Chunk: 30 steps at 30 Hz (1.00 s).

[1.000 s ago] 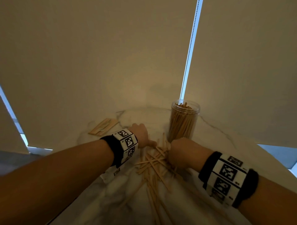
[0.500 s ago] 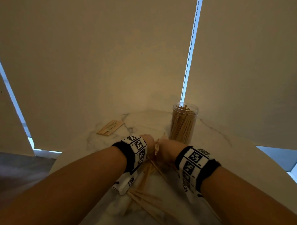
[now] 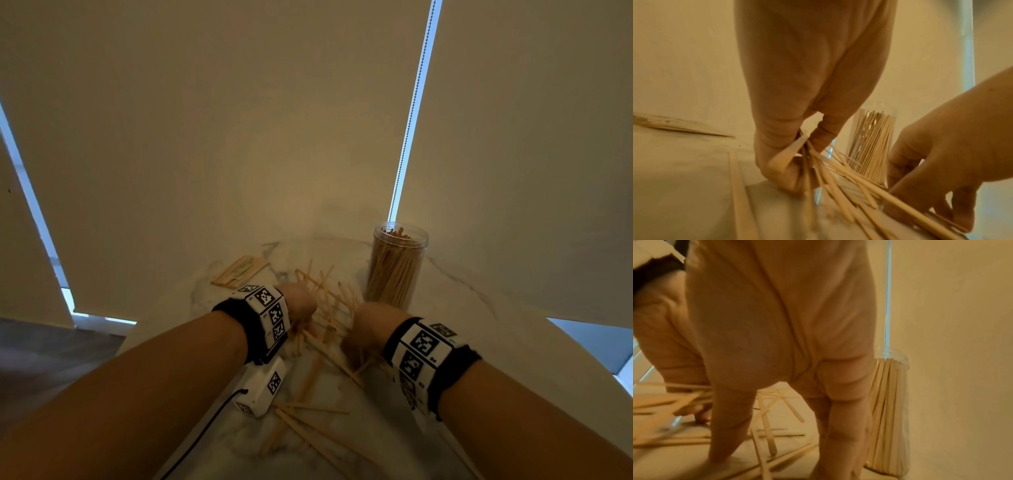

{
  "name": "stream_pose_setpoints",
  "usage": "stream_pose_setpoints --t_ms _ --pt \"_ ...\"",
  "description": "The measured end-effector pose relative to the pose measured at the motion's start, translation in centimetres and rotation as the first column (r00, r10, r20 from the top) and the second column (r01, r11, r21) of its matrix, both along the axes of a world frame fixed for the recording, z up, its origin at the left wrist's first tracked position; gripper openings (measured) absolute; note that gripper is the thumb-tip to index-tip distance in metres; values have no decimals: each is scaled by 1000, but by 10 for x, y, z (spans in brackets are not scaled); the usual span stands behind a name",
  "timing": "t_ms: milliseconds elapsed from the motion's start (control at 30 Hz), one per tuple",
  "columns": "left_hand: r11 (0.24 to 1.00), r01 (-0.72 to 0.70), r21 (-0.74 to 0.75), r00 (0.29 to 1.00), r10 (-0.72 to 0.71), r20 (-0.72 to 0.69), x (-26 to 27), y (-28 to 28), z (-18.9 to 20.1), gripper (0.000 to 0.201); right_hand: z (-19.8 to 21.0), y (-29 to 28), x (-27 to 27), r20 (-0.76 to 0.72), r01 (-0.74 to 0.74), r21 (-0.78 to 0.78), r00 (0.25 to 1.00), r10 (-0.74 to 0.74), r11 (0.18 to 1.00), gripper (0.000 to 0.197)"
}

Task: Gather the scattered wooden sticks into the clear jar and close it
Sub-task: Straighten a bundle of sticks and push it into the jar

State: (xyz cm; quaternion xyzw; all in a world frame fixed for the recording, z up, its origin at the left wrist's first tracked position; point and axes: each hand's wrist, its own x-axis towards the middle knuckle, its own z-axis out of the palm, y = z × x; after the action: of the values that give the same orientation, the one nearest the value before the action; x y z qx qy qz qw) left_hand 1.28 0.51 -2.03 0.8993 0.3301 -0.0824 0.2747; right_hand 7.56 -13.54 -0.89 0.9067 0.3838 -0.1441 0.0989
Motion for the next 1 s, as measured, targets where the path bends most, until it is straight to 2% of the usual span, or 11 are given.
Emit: stream_pose_setpoints --t_ms 67,167,333,433,600,700,733,800,867,933,1000 --pt "979 -29 -203 996 45 72 2 5 -10 28 0 0 -1 -2 -21 -6 1000 21 1000 42" --pt "844 -156 -513 938 289 189 3 1 -12 30 1 3 -3 -7 -69 36 998 69 997 35" --pt "715 -192 -673 807 505 306 7 -6 0 22 -1 7 -5 20 -85 75 996 84 994 26" --pt "685 -195 -702 744 570 349 9 -8 3 21 -1 4 -4 30 -72 43 997 71 996 26" --pt "676 -168 -718 739 569 362 11 -5 6 23 3 -2 0 19 -66 -6 998 66 998 36" --pt "736 -131 -664 778 491 391 10 -3 1 42 4 -4 3 14 -63 -17 998 63 998 30" --pt "762 -113 -638 787 461 410 10 -4 -1 40 5 -5 3 10 -63 -13 998 63 998 30" --pt "803 -100 -588 795 420 438 11 -4 -5 23 4 -7 3 11 -61 -10 998 61 998 30" --pt "813 -116 -570 790 424 444 11 -4 -7 13 1 -9 4 21 -54 -5 998 55 999 26" --pt "820 -134 -556 782 432 449 12 -4 -5 19 0 -11 7 28 -24 18 999 23 1000 22" --pt "816 -152 -557 756 459 467 11 -4 -2 25 4 -16 12 -4 37 104 999 -36 994 28"
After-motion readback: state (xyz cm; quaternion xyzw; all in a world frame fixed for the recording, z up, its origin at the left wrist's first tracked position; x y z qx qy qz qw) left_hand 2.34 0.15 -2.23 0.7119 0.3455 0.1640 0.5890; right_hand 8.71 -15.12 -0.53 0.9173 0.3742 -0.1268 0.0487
